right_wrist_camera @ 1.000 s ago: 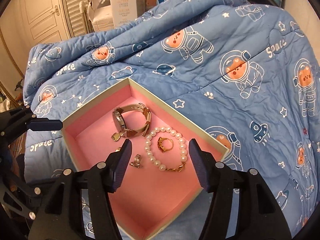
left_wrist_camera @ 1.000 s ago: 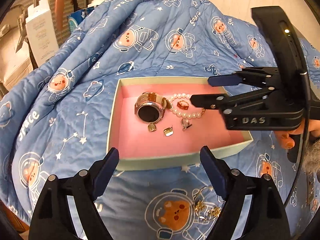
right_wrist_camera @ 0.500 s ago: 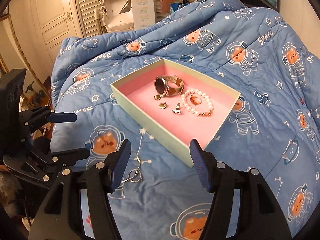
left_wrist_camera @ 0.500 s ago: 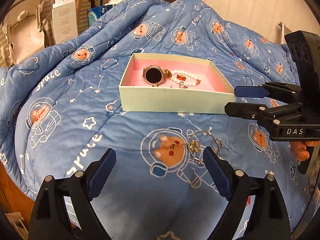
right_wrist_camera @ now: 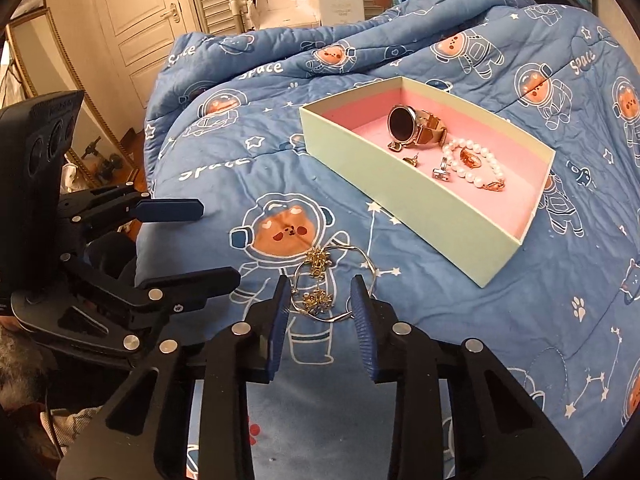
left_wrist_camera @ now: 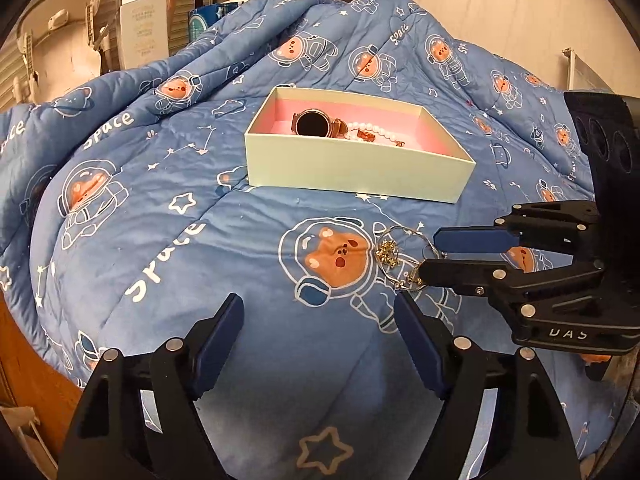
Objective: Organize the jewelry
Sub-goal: 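Move both open grippers to the gold charm cluster on the comforter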
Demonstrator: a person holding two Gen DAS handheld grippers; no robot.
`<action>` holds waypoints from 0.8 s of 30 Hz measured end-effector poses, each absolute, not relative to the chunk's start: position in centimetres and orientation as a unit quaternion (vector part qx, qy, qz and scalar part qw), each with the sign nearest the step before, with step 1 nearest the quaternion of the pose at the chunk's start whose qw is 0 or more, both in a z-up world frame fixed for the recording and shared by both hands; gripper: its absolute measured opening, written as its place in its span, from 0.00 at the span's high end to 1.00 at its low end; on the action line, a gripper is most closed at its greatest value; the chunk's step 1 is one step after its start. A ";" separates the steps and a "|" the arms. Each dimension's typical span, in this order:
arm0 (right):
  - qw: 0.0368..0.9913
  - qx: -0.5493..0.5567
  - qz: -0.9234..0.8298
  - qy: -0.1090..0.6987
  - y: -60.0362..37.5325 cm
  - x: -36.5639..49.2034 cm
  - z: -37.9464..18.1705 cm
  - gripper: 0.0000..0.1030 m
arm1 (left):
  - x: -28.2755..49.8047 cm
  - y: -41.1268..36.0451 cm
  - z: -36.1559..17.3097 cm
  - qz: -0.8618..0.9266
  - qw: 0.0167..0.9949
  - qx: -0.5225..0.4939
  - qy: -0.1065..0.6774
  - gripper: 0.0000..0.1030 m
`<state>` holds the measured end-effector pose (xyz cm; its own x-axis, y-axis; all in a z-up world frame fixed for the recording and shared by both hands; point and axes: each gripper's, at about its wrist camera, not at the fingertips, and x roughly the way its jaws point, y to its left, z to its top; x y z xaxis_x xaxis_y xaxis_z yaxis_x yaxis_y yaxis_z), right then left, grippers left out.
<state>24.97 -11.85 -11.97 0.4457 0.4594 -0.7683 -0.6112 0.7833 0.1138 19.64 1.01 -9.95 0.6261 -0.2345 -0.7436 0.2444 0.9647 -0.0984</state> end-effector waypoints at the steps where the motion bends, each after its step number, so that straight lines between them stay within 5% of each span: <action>1: 0.843 -0.091 0.318 0.423 -11.7 25.1 -12.2 0.73 | 19.7 1.1 -10.0 -0.132 0.901 0.004 0.412 0.32; 7: 0.841 -0.098 0.314 0.430 -11.4 25.2 -13.1 0.83 | 20.4 1.2 -10.2 -0.136 0.899 -0.006 0.417 0.42; 24: 0.860 -0.074 0.290 0.414 -13.7 24.2 -11.1 0.83 | 22.2 -2.9 -9.9 -0.191 0.893 0.021 0.408 0.64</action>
<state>24.19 -13.69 -11.09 0.4896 0.4375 -0.7542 -0.5601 0.8207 0.1124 22.22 -2.94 -9.88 0.5940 -0.3245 -0.7361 0.3590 0.9258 -0.1183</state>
